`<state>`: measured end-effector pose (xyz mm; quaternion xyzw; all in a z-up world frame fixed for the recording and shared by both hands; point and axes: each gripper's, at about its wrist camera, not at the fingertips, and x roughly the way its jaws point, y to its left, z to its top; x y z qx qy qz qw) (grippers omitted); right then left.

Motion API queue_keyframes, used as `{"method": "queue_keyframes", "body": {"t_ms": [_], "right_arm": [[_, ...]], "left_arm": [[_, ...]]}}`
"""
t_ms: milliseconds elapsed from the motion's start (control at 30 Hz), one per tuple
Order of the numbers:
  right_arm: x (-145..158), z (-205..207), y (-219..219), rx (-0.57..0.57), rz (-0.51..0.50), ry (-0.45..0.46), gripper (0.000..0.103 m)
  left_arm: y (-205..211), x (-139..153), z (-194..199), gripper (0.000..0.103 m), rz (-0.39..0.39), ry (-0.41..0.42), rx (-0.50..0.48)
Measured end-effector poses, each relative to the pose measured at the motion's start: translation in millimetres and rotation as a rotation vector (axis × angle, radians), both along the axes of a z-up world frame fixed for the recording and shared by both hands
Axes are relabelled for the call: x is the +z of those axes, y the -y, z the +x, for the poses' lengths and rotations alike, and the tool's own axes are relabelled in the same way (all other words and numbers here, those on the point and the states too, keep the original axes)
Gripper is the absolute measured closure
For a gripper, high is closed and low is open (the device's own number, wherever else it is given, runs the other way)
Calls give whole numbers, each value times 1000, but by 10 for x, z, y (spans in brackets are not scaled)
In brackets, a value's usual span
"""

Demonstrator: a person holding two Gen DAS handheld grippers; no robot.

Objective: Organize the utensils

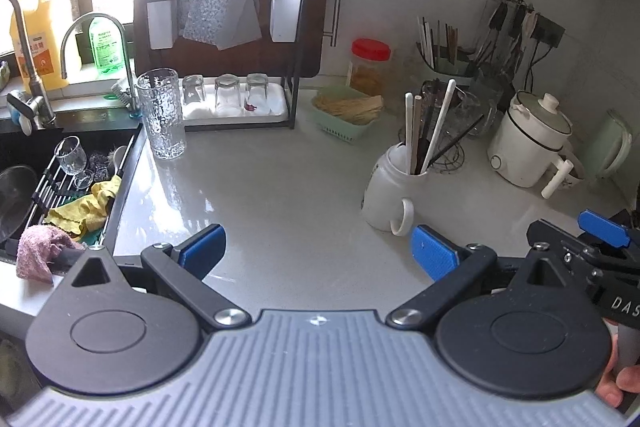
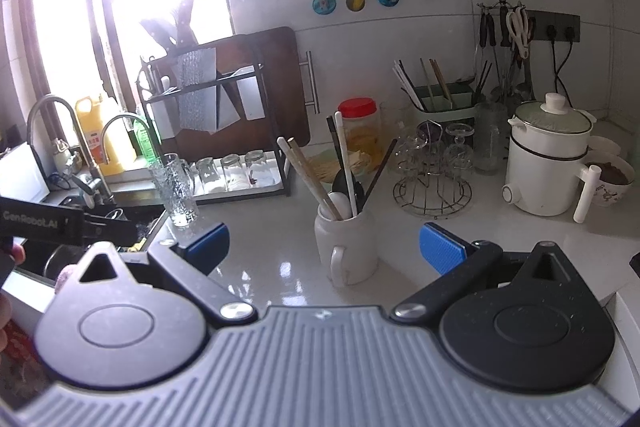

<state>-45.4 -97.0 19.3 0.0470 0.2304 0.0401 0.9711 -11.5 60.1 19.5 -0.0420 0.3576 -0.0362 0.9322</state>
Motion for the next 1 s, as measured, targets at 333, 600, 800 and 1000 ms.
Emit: {"method": "queue_keyframes", "body": {"t_ms": [333, 600, 800, 1000], "right_arm": [[19, -53, -47, 3, -13, 14, 0], [29, -104, -68, -6, -16, 29, 0], [19, -118, -58, -16, -11, 25, 0], [17, -115, -59, -18, -11, 25, 0]], "left_arm": [[30, 10, -116, 2, 14, 7, -6], [25, 26, -150, 2, 15, 14, -13], [19, 25, -172, 2, 17, 14, -9], [22, 39, -184, 2, 26, 21, -11]]}}
